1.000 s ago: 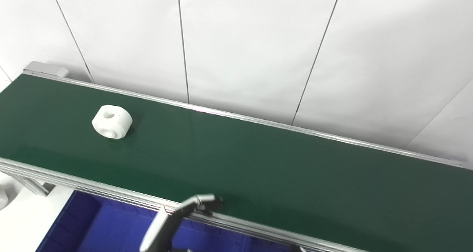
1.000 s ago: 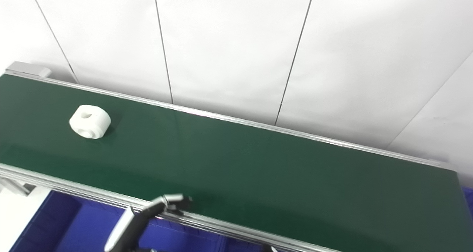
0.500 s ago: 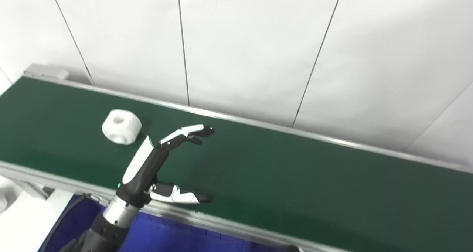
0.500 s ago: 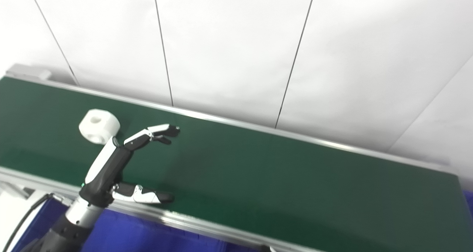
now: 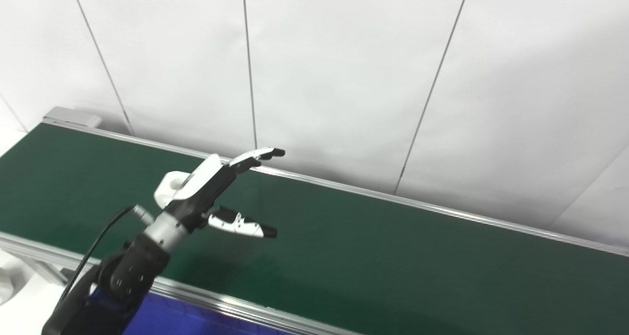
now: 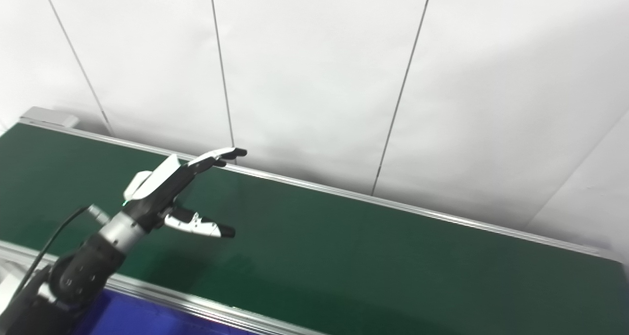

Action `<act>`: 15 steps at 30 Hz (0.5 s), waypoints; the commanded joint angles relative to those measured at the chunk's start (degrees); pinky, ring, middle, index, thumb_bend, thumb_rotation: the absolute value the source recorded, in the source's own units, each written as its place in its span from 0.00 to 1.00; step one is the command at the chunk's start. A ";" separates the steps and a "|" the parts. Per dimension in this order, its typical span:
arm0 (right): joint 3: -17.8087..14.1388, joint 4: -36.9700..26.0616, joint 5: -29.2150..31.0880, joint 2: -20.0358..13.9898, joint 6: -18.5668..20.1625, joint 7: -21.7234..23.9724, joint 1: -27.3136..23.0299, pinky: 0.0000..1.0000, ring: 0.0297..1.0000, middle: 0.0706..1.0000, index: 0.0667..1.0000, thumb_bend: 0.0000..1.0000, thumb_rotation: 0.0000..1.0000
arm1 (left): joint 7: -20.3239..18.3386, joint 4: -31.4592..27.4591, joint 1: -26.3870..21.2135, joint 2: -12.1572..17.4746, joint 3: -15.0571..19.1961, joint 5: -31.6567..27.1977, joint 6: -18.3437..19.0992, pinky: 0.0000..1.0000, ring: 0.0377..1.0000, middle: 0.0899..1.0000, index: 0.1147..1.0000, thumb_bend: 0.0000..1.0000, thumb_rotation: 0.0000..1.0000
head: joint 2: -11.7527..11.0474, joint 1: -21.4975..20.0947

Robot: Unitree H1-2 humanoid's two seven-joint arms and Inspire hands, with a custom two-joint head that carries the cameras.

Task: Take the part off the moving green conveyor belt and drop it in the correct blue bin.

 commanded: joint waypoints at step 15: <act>3.62 -0.84 1.39 -2.51 -3.46 -4.91 -1.12 0.66 0.76 0.79 0.82 0.70 0.31 | -4.08 13.83 -9.42 5.85 0.44 12.23 3.77 0.85 0.91 0.92 0.88 0.89 0.16 | 0.34 1.19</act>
